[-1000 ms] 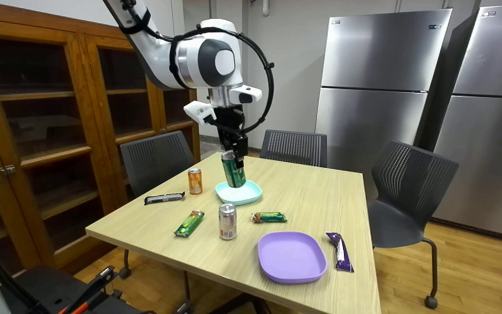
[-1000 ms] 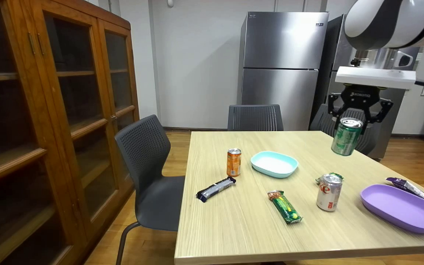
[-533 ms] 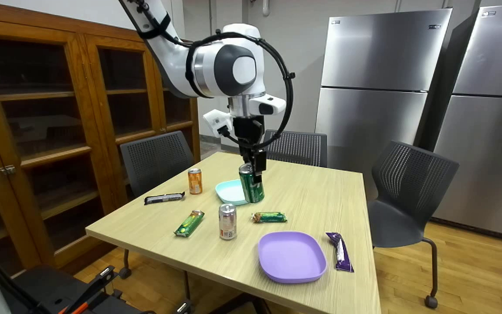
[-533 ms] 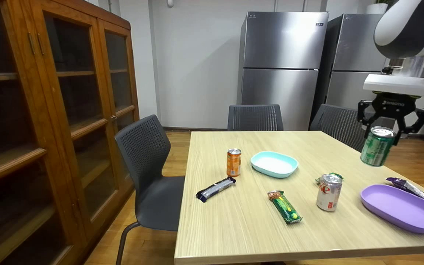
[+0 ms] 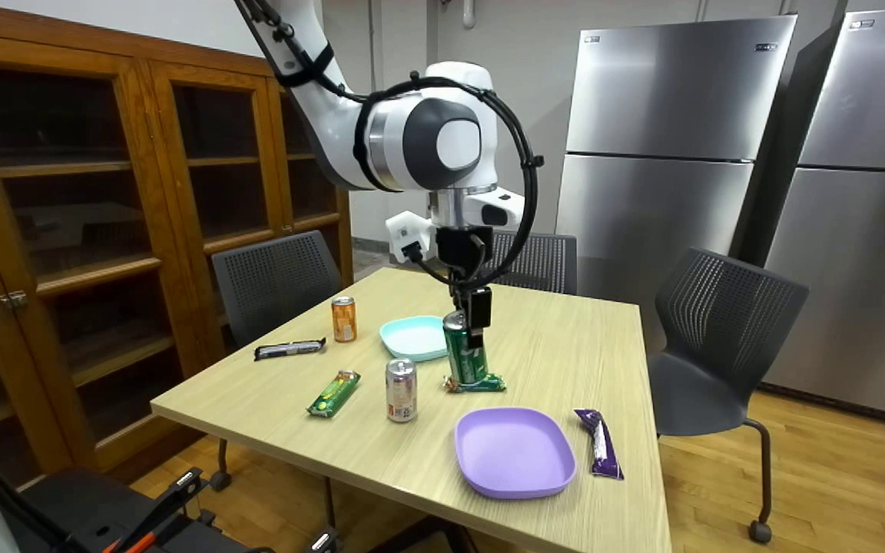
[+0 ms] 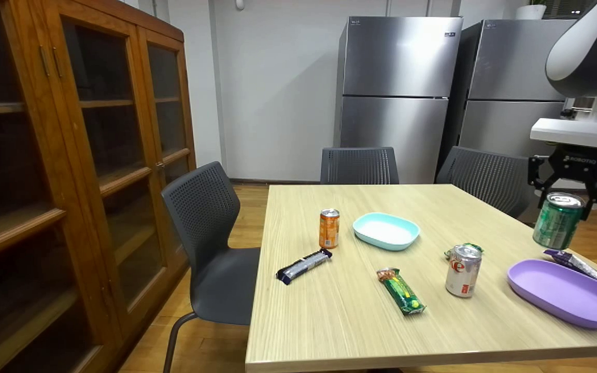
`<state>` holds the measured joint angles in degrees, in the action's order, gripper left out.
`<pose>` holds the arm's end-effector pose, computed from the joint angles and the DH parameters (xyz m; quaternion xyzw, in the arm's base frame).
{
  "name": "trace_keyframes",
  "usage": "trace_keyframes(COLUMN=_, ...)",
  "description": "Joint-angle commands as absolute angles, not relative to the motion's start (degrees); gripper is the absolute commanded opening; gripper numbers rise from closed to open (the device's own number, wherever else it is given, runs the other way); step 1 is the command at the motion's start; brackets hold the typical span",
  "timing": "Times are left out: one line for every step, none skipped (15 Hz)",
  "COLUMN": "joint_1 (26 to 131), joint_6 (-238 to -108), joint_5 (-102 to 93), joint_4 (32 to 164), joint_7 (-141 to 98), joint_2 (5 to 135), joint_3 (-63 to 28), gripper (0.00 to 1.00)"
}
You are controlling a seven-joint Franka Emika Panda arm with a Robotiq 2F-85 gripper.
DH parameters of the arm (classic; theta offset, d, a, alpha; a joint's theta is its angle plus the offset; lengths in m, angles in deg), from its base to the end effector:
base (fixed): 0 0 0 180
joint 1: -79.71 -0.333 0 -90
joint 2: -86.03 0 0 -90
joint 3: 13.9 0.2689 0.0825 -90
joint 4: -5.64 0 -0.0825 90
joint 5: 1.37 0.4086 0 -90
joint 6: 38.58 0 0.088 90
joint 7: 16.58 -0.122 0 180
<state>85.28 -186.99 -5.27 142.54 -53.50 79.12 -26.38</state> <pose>0.4938 -0.1630 0.1959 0.8992 -0.4345 0.0459 0.0248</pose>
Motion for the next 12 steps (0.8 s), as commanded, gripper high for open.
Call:
trace_keyframes(joint_1=85.85, joint_6=-186.09, joint_5=-3.78, joint_4=139.21, joint_7=-54.58, joint_2=75.86, joint_3=-26.52, gripper=0.38)
trace_keyframes(joint_1=85.82, joint_6=-185.8, joint_5=-3.34, joint_4=138.38, joint_7=-54.42, joint_2=74.81, joint_3=-26.65, gripper=0.38)
trace_keyframes(joint_1=85.74, joint_6=-185.48, joint_5=-3.05, joint_4=137.47, joint_7=-54.36, joint_2=73.79, joint_3=-26.81, gripper=0.38)
trace_keyframes(joint_1=85.7, joint_6=-185.15, joint_5=-2.56, joint_4=136.51, joint_7=-54.21, joint_2=72.76, joint_3=-26.94, gripper=0.38)
trace_keyframes(joint_1=85.68, joint_6=-184.92, joint_5=-1.96, joint_4=135.59, joint_7=-54.03, joint_2=71.67, joint_3=-27.03, gripper=0.38)
trace_keyframes(joint_1=85.61, joint_6=-184.56, joint_5=-1.61, joint_4=134.55, joint_7=-54.03, joint_2=70.64, joint_3=-27.22, gripper=0.38)
trace_keyframes(joint_1=85.52, joint_6=-184.27, joint_5=-1.35, joint_4=133.57, joint_7=-54.07, joint_2=69.56, joint_3=-27.41, gripper=0.38)
trace_keyframes(joint_1=85.5, joint_6=-184.19, joint_5=-0.97, joint_4=132.69, joint_7=-53.95, joint_2=68.47, joint_3=-27.52, gripper=0.38)
trace_keyframes(joint_1=85.58, joint_6=-183.95, joint_5=-0.28, joint_4=131.69, joint_7=-53.65, joint_2=67.36, joint_3=-27.48, gripper=0.38)
trace_keyframes(joint_1=85.55, joint_6=-183.78, joint_5=0.26, joint_4=130.77, joint_7=-53.62, joint_2=66.21, joint_3=-27.48, gripper=0.38)
trace_keyframes(joint_1=85.54, joint_6=-183.59, joint_5=0.92, joint_4=129.84, joint_7=-53.56, joint_2=64.96, joint_3=-27.43, gripper=0.38)
trace_keyframes(joint_1=85.58, joint_6=-183.35, joint_5=1.56, joint_4=129.04, joint_7=-53.39, joint_2=63.91, joint_3=-27.37, gripper=0.38)
